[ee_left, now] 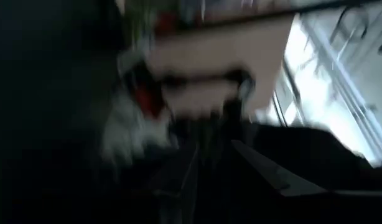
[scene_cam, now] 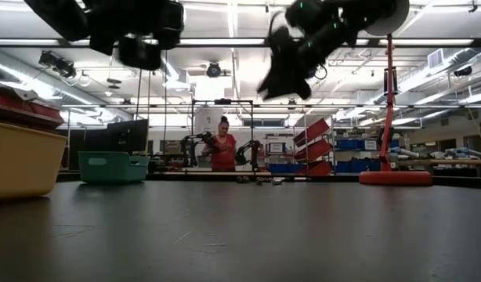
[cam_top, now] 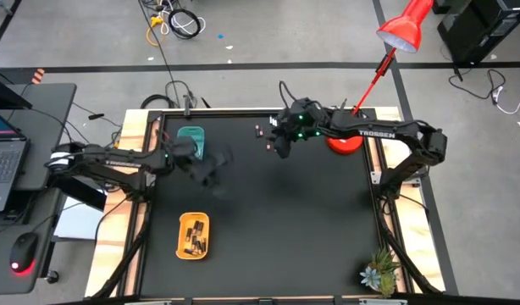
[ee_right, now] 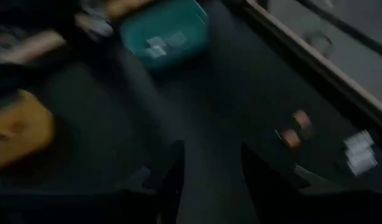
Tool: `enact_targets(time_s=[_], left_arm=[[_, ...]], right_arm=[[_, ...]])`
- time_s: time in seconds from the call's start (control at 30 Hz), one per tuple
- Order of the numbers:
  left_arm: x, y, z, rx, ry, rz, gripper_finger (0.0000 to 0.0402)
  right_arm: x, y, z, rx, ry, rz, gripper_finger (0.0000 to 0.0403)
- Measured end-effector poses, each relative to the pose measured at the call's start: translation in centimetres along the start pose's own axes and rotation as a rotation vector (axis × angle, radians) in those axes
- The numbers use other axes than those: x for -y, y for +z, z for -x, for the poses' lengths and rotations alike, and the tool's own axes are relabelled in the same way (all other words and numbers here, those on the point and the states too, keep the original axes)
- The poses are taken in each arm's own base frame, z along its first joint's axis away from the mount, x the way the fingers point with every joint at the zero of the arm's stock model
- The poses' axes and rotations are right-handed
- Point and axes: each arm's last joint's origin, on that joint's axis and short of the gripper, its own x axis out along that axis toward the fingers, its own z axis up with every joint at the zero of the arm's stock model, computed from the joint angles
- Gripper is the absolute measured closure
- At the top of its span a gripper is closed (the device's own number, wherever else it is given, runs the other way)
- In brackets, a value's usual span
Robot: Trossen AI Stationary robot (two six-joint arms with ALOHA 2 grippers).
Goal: Sort batteries
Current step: Put the white battery into the blue bin
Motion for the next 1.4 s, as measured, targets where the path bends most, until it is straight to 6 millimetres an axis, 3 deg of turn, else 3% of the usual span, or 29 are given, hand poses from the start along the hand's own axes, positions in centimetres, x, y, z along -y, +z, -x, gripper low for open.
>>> enact_targets(time_s=[0.23, 0.43, 0.67, 0.97, 1.1, 1.4], left_arm=[[-1.0, 2.4, 1.7, 0.428, 0.184, -0.236, 0.0300], [-1.1, 3.6, 2.8, 0.689, 0.278, -0.279, 0.0300], [-1.0, 4.0, 3.2, 0.708, 0.253, -0.237, 0.0300], [-1.0, 4.0, 3.2, 0.703, 0.254, -0.238, 0.0300], [-1.1, 4.0, 3.2, 0.701, 0.258, -0.237, 0.0300], [-1.1, 3.9, 3.2, 0.700, 0.259, -0.236, 0.0300]], right_arm=[[2.1, -3.4, -2.3, -0.071, -0.039, 0.052, 0.0216], [3.1, -5.2, -4.9, -0.212, -0.023, 0.205, 0.0175], [4.4, -6.0, -7.5, -0.371, -0.009, 0.350, 0.0169], [5.7, -5.0, -9.2, -0.402, 0.022, 0.450, 0.0182], [6.9, -6.3, -10.2, -0.474, 0.041, 0.438, 0.0185], [7.4, -6.9, -10.5, -0.505, 0.027, 0.484, 0.0211]])
